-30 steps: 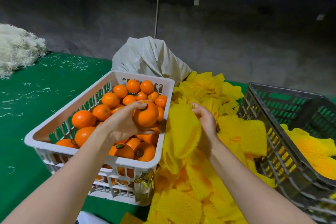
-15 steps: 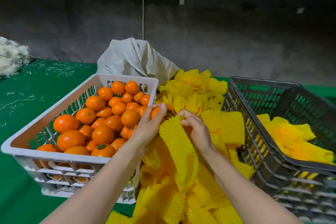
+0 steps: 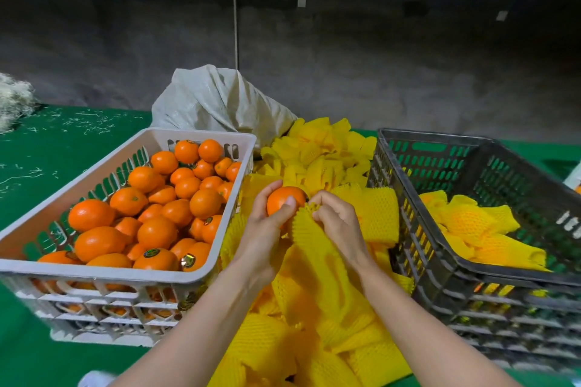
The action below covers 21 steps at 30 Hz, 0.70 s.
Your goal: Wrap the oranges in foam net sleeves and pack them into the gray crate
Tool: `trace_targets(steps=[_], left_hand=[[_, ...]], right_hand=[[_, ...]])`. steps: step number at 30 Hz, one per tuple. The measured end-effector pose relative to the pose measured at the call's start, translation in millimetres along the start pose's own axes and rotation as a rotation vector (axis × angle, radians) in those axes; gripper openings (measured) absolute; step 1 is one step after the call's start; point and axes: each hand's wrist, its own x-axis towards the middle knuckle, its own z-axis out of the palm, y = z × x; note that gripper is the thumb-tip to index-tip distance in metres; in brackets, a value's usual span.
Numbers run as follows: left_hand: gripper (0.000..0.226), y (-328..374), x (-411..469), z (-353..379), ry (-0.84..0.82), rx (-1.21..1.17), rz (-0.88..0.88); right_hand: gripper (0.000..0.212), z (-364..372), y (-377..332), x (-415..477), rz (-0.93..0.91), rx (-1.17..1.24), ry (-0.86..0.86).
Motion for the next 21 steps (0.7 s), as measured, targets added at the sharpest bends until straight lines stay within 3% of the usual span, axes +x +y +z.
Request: trace_targets(steps=[3, 7, 10, 15, 17, 19, 21], left_hand=[[0.040, -4, -2, -4, -0.056, -0.004, -0.053], [0.077, -6, -4, -7, -0.174, 0.062, -0.103], [0.075, -9, 0, -8, -0.146, 0.087, -0.087], [0.056, -16, 3, 5, -0.050, -0.169, -0.038], [0.048, -14, 4, 14, 0.026, 0.024, 0.007], [0.048, -12, 11, 16, 0.121, 0.381, 0.103], [0.047, -13, 16, 12, 0.135, 0.547, 0.163]], right_hand=[[0.012, -9, 4, -3, -0.046, -0.021, 0.047], [0.011, -14, 5, -6, -0.080, -0.027, 0.101], [0.011, -11, 4, -8, -0.101, -0.034, 0.136], [0.012, 7, 5, -4, -0.103, -0.066, 0.222], [0.019, 16, 9, -5, -0.125, -0.120, 0.260], [0.034, 22, 14, -8, -0.150, -0.152, 0.265], [0.044, 23, 16, -9, -0.197, -0.186, 0.284]])
